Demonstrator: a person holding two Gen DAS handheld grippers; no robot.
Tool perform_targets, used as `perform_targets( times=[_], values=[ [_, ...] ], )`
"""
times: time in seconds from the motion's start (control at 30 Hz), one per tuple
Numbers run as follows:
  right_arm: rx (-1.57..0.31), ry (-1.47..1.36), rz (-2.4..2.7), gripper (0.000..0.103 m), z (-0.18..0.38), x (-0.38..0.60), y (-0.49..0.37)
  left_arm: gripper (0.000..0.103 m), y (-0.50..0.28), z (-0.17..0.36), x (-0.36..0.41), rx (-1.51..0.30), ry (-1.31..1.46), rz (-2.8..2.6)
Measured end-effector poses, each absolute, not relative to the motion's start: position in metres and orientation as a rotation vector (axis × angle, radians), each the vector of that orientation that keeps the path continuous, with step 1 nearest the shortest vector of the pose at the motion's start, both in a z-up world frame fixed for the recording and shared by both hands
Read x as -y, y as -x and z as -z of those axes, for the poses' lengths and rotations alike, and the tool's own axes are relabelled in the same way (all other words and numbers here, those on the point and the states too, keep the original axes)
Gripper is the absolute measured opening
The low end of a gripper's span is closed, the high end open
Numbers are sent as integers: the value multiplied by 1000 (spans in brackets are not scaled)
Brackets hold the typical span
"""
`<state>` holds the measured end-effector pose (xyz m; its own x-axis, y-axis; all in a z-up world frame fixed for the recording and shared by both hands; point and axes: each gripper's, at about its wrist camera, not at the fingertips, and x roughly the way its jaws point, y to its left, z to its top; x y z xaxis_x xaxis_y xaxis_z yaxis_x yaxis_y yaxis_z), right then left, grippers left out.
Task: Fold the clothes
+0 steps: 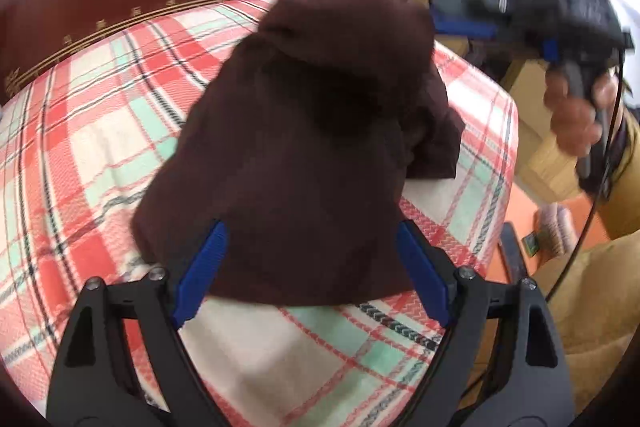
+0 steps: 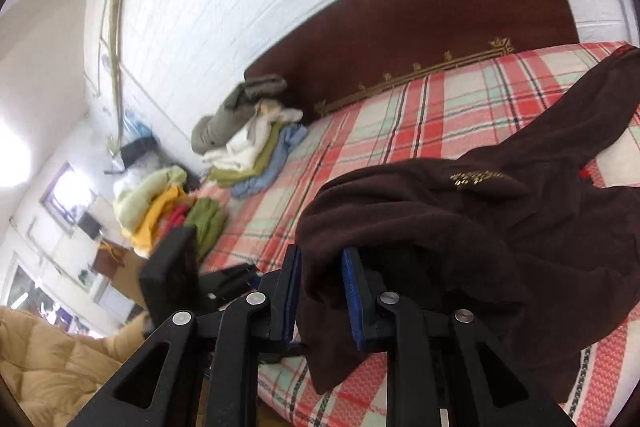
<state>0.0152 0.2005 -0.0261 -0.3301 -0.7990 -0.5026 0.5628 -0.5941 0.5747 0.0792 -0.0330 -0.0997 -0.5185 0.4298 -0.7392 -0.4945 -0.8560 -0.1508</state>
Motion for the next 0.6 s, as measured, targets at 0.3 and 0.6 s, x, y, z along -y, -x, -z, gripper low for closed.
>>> perform_targets(
  times=[0.3,0.6],
  values=[
    [409,-943,2088,62,20,-219,-16,86,-71,122,-15,-372,1166,-2303],
    [308,-981,2242,74,24,-227,0,20,-31,93,48,-428,1236,-2634]
  ],
)
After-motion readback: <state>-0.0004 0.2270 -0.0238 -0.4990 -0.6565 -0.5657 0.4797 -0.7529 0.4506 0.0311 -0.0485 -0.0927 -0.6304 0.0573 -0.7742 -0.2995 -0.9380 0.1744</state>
